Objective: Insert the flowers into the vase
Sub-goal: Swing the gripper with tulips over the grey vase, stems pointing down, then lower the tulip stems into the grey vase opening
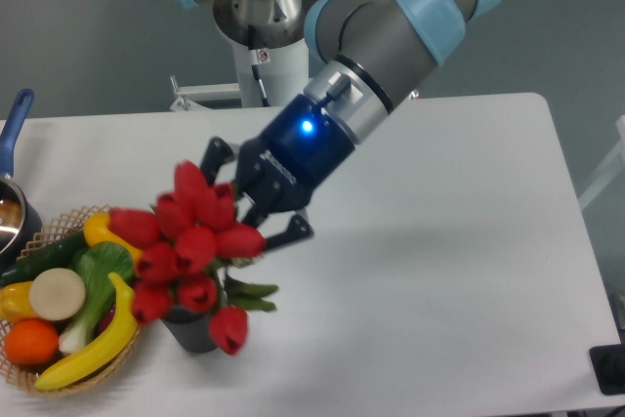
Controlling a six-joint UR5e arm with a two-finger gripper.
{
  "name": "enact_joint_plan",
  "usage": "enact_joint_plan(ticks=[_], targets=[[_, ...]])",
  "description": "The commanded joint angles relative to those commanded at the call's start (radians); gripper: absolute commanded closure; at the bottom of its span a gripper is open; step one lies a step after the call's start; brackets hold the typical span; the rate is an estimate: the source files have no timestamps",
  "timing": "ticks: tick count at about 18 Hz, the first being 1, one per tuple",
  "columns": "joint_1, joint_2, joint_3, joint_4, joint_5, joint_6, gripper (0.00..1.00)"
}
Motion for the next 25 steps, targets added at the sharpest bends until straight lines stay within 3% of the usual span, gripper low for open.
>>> enact_joint_plan(ticks=[8,12,17,25], targets=[[-0.049,-0.026,0.015,0.003,-0.049,0.094,0.88],[-0.077,-0.08,0.064,0.005,-0.068,0.104,0.88],[-0.081,-0.084,0.04,0.005,-0.068,0.114,0.88],[-0.081,-0.083,-0.057,0.005,-0.066,0.187,0.85]])
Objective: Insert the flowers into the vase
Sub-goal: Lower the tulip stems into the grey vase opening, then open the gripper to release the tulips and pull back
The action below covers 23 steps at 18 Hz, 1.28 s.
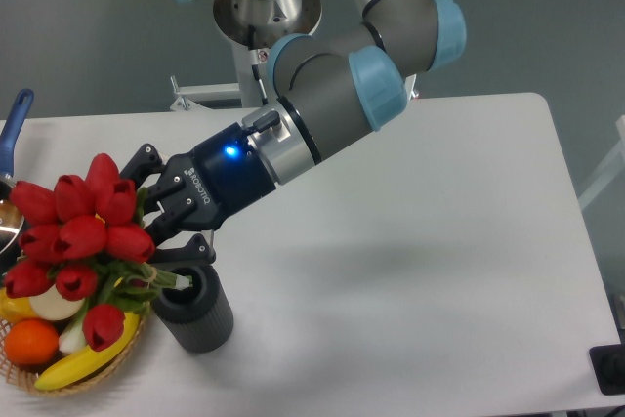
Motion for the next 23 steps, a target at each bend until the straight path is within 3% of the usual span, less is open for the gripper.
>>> enact_joint_plan(ticks=[13,15,18,19,23], targets=[[-0.002,-0.011,-0.163,0.0,0.011,0.172,0.76],[-0.002,-0.017,-0.19,0.0,0.011,0.213,0.72],[0.005,-0.026,-0.229,0.0,0.011,0.259,0.6],[0.008,-0.031,-0.242,0.0,0.012,0.272,0.51],[0.023,-0.034,-0.259,0.0,0.015,0.275,0.38]])
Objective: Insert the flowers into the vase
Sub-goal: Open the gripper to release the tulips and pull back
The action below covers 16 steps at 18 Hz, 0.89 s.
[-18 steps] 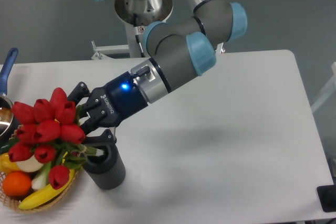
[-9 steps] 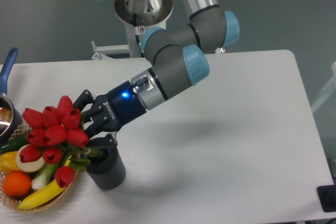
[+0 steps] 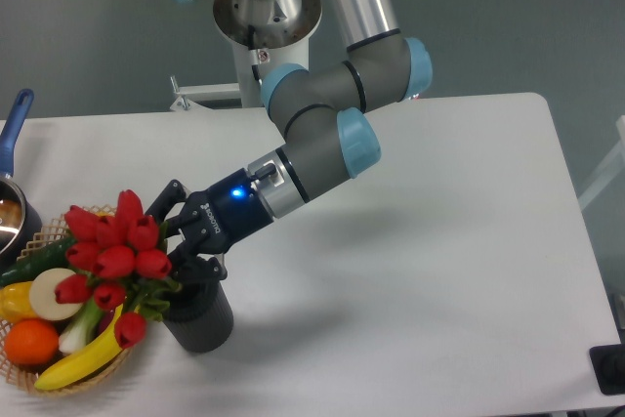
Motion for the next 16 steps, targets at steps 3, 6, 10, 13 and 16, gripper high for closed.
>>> enact_joint_plan(ticks=[3,6,10,13,16], targets=[[0.017,0.0,-0.031,0.0,0.005,0.002,0.21],[0.034,0.009,-0.063,0.0,0.014,0.002,0.0],[0.066,0.052,-0.095,-0.002,0.017,0.002,0.0],[0.101,0.084,-0.12,-0.003,0.057,-0.006,0.0],[0.15,0.113,-0.135,-0.003,0.058,-0.008,0.0]])
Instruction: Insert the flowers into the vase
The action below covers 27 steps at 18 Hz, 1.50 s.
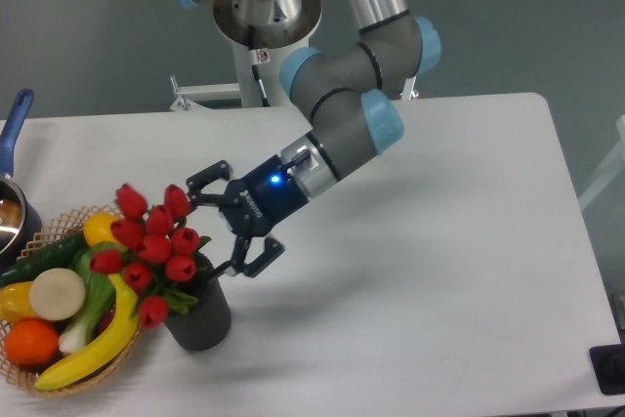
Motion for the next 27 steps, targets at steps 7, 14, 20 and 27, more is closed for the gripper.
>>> enact_joint_plan(ticks=[7,14,20,27], targets=[[0.074,0.063,-0.012,-0.002,0.078,-0.041,0.0],[0.117,0.081,-0.003,-0.003,0.15,-0.063,0.0],[0.293,0.088,0.037,-0.006,0.402,-0.064,0.0],[0.393,-0.03,0.147,-0.008,0.72,-0.058,0.0]])
